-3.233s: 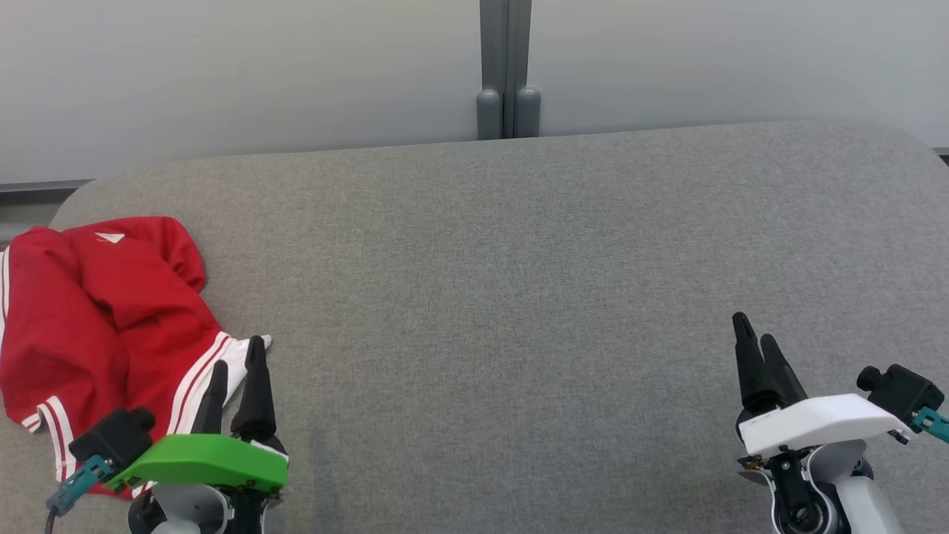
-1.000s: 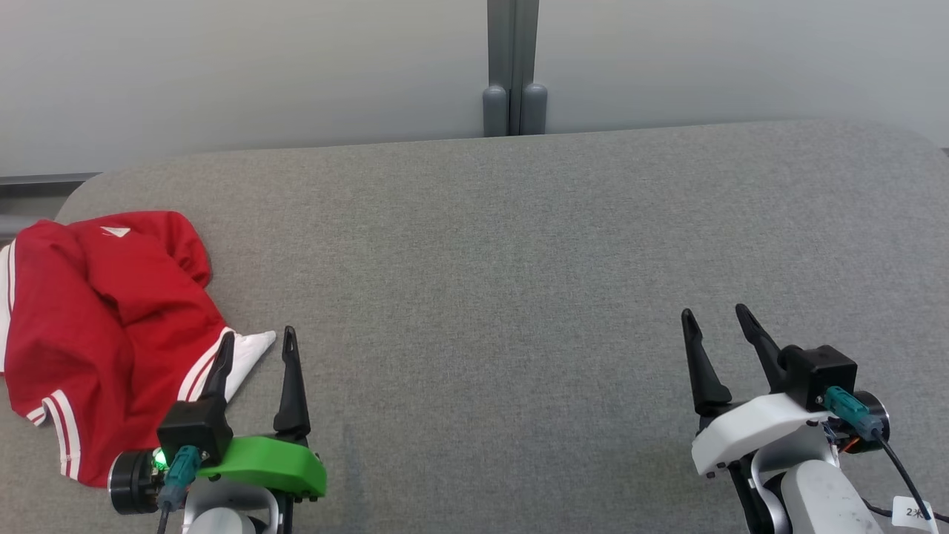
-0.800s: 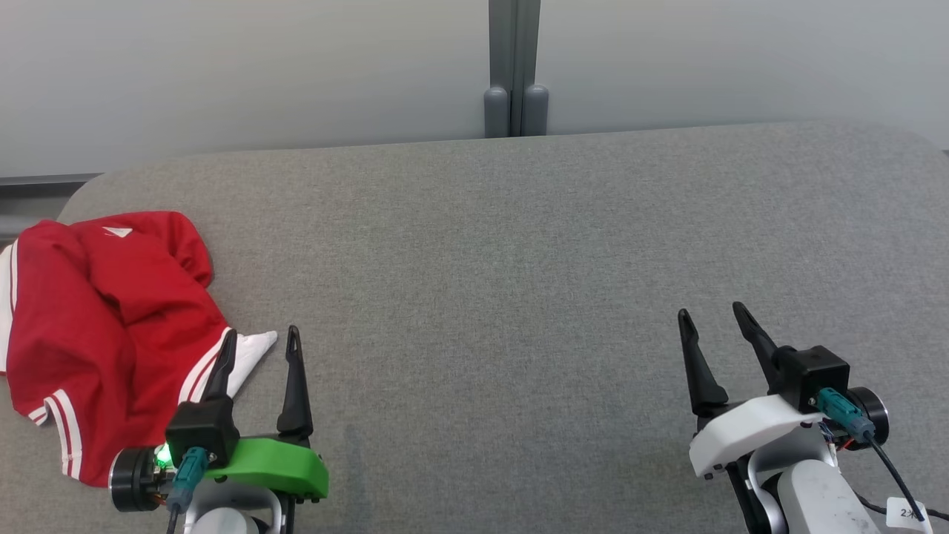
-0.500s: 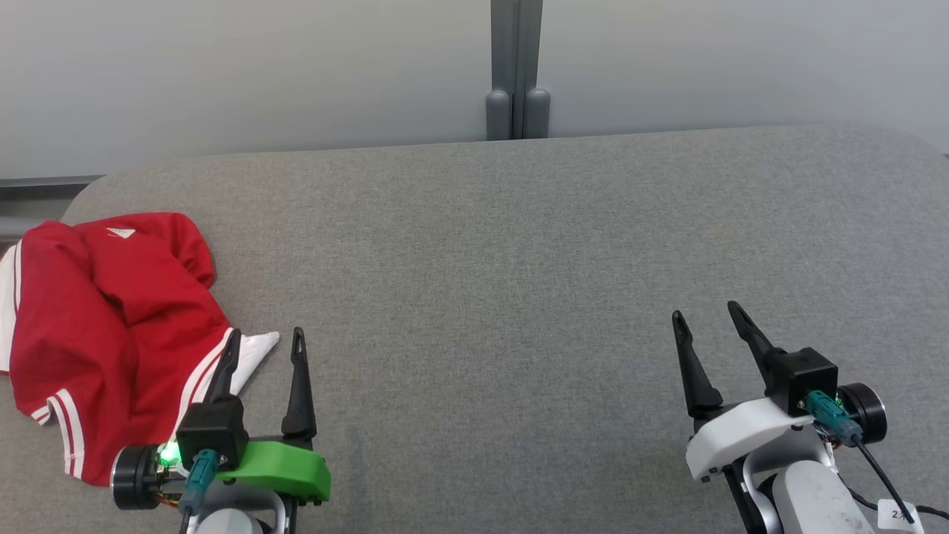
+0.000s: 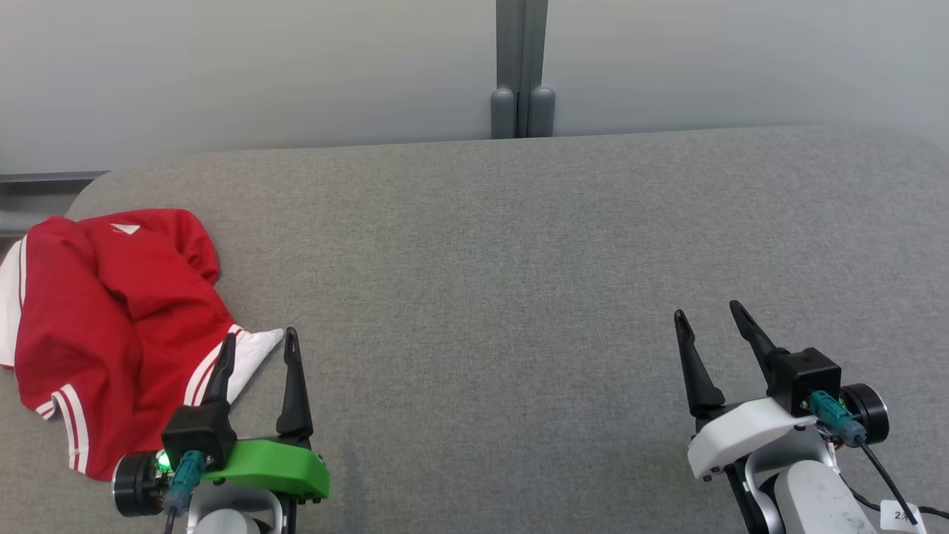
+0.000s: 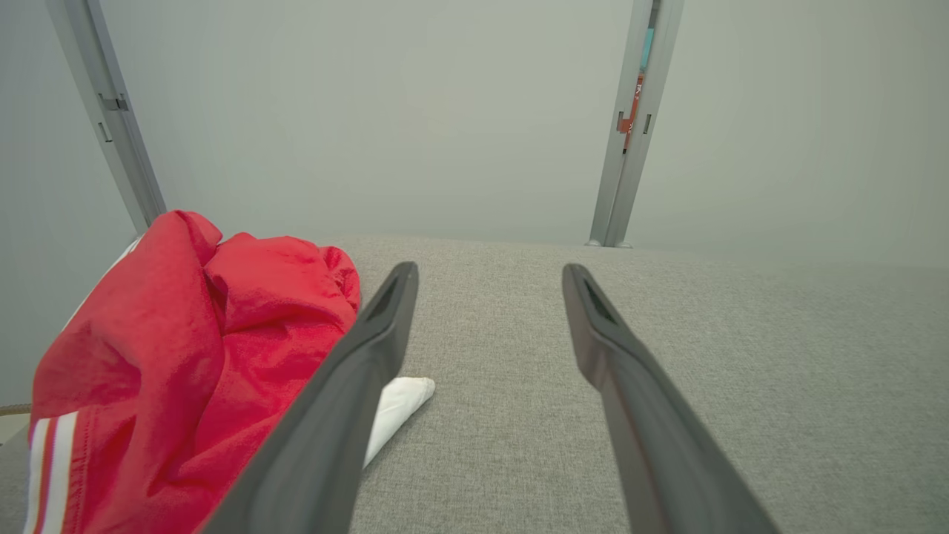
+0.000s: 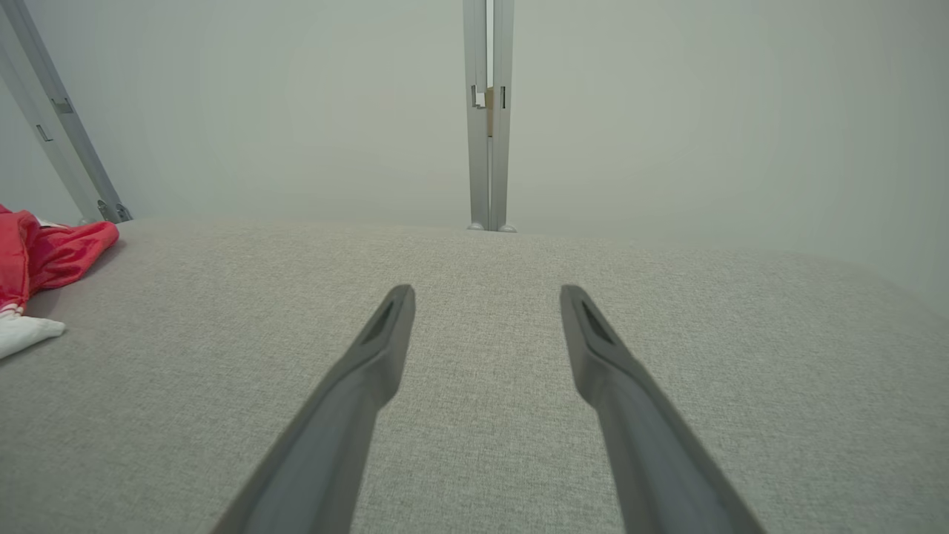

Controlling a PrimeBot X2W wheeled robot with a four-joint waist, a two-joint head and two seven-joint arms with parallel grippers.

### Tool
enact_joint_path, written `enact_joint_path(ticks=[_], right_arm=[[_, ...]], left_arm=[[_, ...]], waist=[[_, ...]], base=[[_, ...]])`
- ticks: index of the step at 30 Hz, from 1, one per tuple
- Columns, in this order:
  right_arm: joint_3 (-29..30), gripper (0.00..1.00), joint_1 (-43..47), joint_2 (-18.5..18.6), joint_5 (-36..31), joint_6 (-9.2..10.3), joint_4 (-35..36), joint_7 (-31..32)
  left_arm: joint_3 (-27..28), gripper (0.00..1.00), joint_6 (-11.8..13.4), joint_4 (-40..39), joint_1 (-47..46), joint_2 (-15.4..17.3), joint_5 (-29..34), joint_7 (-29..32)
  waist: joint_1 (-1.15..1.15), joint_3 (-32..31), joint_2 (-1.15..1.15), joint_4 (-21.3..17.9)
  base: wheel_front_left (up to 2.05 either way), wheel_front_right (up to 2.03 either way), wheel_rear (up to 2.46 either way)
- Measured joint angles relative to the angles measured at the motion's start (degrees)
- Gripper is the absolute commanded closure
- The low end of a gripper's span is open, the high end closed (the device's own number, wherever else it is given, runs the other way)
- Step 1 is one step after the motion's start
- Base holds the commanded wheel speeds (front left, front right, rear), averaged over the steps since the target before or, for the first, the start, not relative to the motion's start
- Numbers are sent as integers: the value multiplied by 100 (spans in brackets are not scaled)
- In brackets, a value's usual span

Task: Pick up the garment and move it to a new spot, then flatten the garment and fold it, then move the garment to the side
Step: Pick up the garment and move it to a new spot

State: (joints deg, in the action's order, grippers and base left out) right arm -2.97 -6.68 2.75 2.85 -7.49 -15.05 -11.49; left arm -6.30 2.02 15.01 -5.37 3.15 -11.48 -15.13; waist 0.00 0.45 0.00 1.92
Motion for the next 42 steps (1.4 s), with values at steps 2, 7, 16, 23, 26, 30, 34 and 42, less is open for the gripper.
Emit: enact_joint_path(ticks=[2, 7, 16, 23, 26, 30, 34, 42], right_arm=[[23, 0, 1, 3, 1, 0, 10, -4], [52, 0, 9, 5, 16, -1, 58, -5], [-26, 0, 13, 2, 131, -1, 97, -57], [-115, 0, -2, 2, 199, -1, 51, -80], [-156, 0, -3, 2, 207, -1, 30, -83], [-247, 0, -9, 2, 229, -1, 8, -99], [-327, 0, -115, -1, 235, -1, -44, -99], [-343, 0, -130, 0, 236, -1, -113, -123]], left_arm=[[-21, 0, -1, 10, -5, -7, 1, 0], [-38, 0, 2, 8, -69, -20, -112, -1], [44, 0, 68, -81, -70, -30, -222, -1], [105, 0, 119, -60, -1, -27, -331, -1], [145, 0, 126, -49, 10, -27, -278, -1], [258, 0, 130, -65, 83, -27, -242, -1], [371, 0, 130, -135, 142, -26, -205, -1], [376, 0, 131, -125, 192, -27, -119, -1]], waist=[[0, 7, 0, 40], [0, 33, 0, 269], [0, 86, 0, 1072], [0, 115, 0, 1849], [0, 121, 0, 2164], [0, 123, 0, 2537], [0, 141, 0, 2784], [0, 147, 0, 2858]], base=[[0, 0, 0], [0, 0, 0], [0, 0, 0], [0, 0, 0], [0, 0, 0], [0, 0, 0], [0, 0, 0], [0, 0, 0]])
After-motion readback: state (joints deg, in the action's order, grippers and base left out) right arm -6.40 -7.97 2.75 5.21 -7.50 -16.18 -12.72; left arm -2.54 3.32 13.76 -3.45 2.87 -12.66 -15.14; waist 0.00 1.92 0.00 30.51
